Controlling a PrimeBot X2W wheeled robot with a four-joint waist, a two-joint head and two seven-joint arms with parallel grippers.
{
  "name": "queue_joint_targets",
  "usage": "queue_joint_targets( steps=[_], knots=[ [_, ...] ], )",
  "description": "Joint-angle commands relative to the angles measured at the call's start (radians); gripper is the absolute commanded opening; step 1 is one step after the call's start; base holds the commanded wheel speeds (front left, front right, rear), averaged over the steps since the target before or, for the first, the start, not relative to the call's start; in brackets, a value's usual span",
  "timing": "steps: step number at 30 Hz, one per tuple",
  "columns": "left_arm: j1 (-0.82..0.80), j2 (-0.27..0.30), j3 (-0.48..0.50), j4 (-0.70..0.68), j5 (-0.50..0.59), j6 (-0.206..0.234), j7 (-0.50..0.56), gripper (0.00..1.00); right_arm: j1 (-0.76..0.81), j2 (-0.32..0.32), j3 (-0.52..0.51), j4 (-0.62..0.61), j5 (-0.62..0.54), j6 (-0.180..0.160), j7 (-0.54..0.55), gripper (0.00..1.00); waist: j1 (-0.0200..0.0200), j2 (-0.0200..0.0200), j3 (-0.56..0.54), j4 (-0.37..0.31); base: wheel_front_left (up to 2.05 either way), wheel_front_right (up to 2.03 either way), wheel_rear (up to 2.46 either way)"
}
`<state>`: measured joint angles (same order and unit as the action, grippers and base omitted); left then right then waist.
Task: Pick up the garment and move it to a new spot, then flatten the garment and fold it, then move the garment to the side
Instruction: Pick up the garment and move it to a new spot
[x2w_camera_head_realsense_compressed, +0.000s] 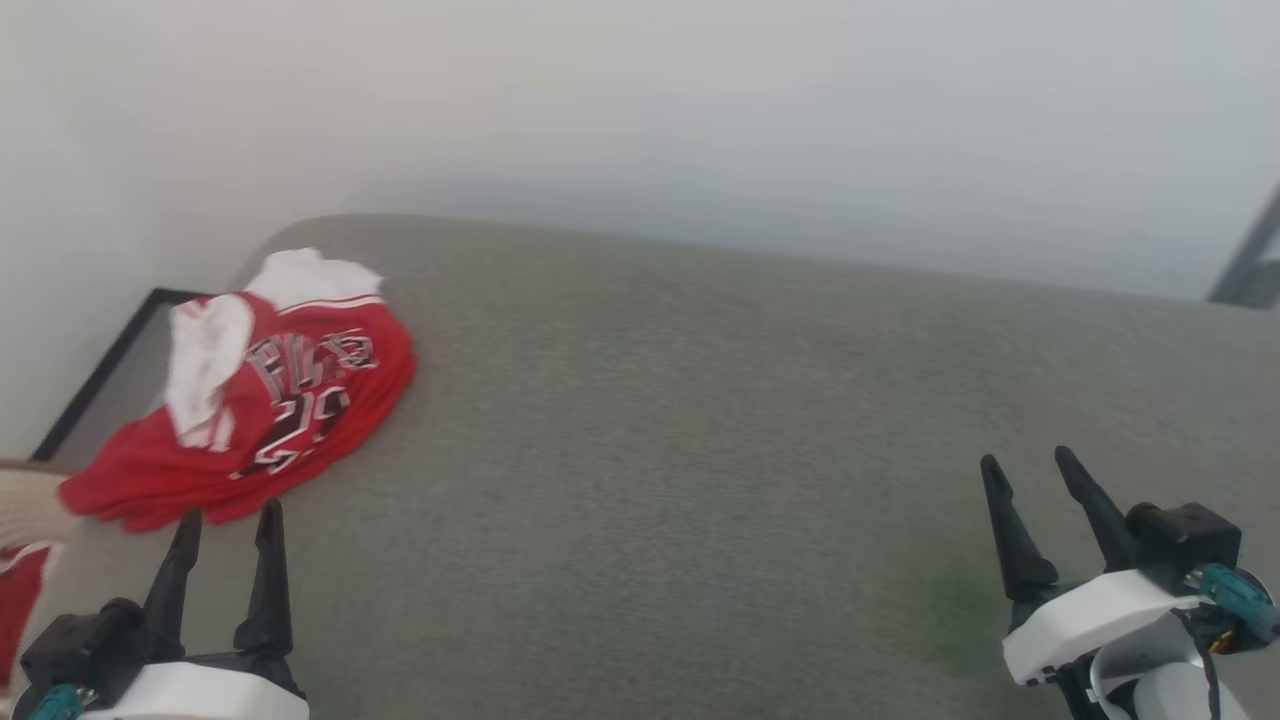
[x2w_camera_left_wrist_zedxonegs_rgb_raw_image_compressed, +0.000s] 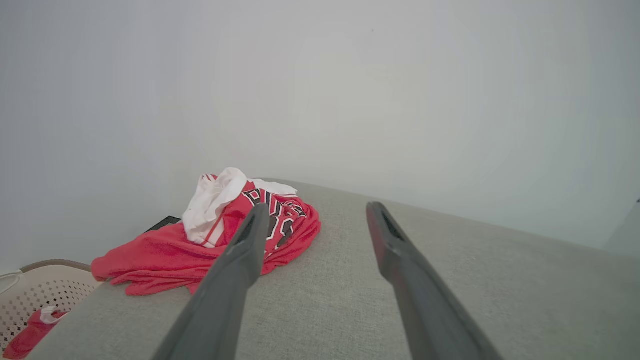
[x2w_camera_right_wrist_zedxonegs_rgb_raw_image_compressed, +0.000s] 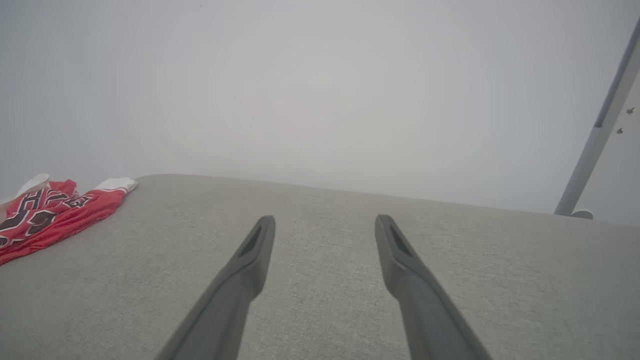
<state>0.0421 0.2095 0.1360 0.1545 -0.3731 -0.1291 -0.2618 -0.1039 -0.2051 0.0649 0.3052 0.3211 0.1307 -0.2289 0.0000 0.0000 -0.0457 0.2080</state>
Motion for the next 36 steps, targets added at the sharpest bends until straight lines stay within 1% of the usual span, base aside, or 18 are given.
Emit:
queue_joint_targets(
  steps=[1, 9, 18, 26, 31, 36],
  knots=[
    [0.007, -0.003, 0.003, 0.000, 0.007, -0.002, -0.005, 1.00, -0.006, 0.001, 0.004, 0.005, 0.005, 0.000, -0.001, 1.00, 0.0000, 0.0000, -0.010, 0.037, 0.00, 0.00, 0.00],
    [0.021, -0.003, 0.013, -0.002, 0.016, -0.002, -0.005, 1.00, -0.013, 0.013, 0.038, 0.013, 0.011, 0.000, -0.002, 1.00, 0.0000, 0.0000, -0.025, 0.137, 0.00, 0.00, 0.00],
    [0.023, 0.003, 0.016, -0.003, 0.014, -0.002, -0.005, 1.00, -0.017, 0.020, 0.058, 0.029, 0.018, 0.000, -0.010, 1.00, 0.0000, 0.0000, -0.027, 0.218, 0.00, 0.00, 0.00],
    [0.011, -0.008, 0.018, -0.004, 0.020, 0.000, -0.005, 1.00, -0.024, 0.023, 0.066, 0.038, 0.020, 0.000, -0.019, 1.00, 0.0000, 0.0000, -0.012, 0.254, 0.00, 0.00, 0.00],
    [-0.002, -0.023, 0.024, -0.007, 0.018, 0.004, -0.005, 1.00, -0.028, 0.019, 0.069, 0.037, 0.019, 0.000, -0.020, 1.00, 0.0000, 0.0000, -0.001, 0.263, 0.00, 0.00, 0.00],
    [-0.041, -0.025, 0.023, 0.012, 0.008, 0.010, -0.001, 1.00, -0.032, 0.014, 0.066, 0.031, 0.017, 0.000, -0.019, 1.00, 0.0000, 0.0000, 0.010, 0.265, 0.00, 0.00, 0.00]
  ],
)
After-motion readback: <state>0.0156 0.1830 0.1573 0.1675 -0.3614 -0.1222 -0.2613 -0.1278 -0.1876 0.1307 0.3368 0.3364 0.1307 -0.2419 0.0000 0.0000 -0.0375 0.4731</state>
